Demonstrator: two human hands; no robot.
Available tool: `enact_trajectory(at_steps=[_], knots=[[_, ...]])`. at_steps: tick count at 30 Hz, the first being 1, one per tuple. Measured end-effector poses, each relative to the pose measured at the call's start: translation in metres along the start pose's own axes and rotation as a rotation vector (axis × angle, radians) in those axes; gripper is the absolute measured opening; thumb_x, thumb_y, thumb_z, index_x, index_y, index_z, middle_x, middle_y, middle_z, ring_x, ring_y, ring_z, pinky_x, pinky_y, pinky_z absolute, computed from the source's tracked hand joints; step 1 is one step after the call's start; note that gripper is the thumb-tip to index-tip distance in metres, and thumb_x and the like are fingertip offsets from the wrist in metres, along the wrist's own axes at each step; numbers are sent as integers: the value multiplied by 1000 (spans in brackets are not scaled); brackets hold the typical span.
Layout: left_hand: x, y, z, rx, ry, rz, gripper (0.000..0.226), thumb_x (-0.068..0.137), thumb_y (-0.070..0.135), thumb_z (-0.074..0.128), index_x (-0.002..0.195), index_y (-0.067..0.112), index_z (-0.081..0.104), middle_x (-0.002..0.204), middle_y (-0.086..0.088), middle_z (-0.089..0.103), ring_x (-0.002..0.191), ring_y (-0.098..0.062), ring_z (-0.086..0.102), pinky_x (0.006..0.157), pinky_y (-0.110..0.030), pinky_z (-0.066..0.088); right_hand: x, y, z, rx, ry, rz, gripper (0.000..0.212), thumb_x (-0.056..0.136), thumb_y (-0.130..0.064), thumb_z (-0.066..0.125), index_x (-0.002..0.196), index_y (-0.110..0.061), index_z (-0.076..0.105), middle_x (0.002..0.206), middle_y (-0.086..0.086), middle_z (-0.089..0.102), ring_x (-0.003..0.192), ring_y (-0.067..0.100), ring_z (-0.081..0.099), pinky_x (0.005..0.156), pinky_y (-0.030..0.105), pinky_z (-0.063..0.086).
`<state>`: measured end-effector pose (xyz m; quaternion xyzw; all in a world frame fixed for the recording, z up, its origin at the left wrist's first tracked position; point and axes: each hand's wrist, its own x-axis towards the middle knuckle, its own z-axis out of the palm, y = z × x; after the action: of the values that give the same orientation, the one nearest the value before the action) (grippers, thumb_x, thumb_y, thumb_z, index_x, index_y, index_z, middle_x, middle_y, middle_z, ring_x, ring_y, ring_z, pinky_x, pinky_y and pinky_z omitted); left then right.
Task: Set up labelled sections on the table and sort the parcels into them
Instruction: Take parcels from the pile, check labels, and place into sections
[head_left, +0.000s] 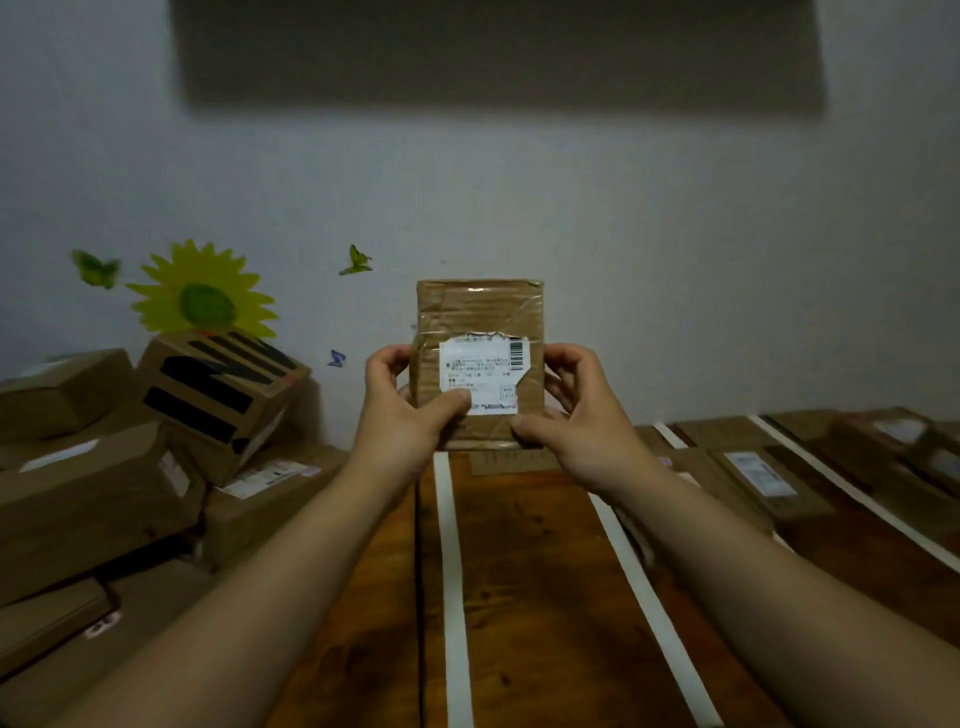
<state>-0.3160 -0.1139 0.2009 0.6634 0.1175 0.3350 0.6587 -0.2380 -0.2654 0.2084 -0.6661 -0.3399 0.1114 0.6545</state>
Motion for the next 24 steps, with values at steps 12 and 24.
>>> enact_trajectory(at_steps=[12, 24], knots=[[-46, -32, 143, 31, -368, -167, 53, 87, 11, 64, 129, 28, 37, 123, 5, 52, 97, -15, 65, 72, -28, 59, -92, 25, -133, -97, 397, 139, 44, 88, -5, 63, 118, -29, 41, 114, -6, 60, 101, 7, 62, 63, 15, 54], [-118, -82, 349, 233, -582, -265, 65, 87, 23, 65, 139, 32, 27, 139, 0, 45, 112, -21, 58, 89, -43, 55, -168, 69, -331, -203, 603, 385, 28, 93, -15, 57, 112, -27, 41, 96, -7, 57, 76, 10, 67, 53, 21, 54]])
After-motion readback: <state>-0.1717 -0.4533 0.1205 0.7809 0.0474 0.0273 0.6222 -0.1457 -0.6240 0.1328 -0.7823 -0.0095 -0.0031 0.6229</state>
